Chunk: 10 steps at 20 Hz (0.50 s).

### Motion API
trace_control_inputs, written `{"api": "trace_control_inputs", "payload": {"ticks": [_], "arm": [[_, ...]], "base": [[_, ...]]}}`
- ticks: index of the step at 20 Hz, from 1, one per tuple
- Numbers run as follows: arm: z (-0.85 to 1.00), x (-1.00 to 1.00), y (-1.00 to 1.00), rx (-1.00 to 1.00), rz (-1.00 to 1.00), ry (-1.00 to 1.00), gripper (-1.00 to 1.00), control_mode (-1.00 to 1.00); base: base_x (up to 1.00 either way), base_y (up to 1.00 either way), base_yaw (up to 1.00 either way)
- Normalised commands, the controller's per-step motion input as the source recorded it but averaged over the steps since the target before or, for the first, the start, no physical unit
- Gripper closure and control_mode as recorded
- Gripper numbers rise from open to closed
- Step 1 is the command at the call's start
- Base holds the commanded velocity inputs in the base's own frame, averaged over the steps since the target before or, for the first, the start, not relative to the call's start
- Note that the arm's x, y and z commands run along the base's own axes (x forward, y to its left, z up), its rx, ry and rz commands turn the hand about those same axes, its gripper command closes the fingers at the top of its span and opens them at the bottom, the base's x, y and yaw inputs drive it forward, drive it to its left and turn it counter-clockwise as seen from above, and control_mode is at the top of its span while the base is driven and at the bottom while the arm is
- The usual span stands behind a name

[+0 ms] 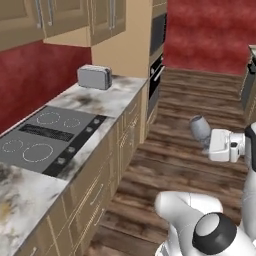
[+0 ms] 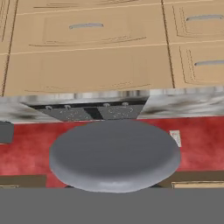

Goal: Retrieve the wine glasses from the counter and place one next to each plate.

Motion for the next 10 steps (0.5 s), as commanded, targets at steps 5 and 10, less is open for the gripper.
{"api": "trace_control_inputs", "payload": {"ticks": [5,10], "arm": [[0.00,0.00,0.00,0.00,0.00,0.00,1.00,1.00],[0.00,0.00,0.00,0.00,0.00,0.00,1.00,1.00]], "base": [[0.75,-1.00,-0.04],[0.06,-0.86,-0.65]]}}
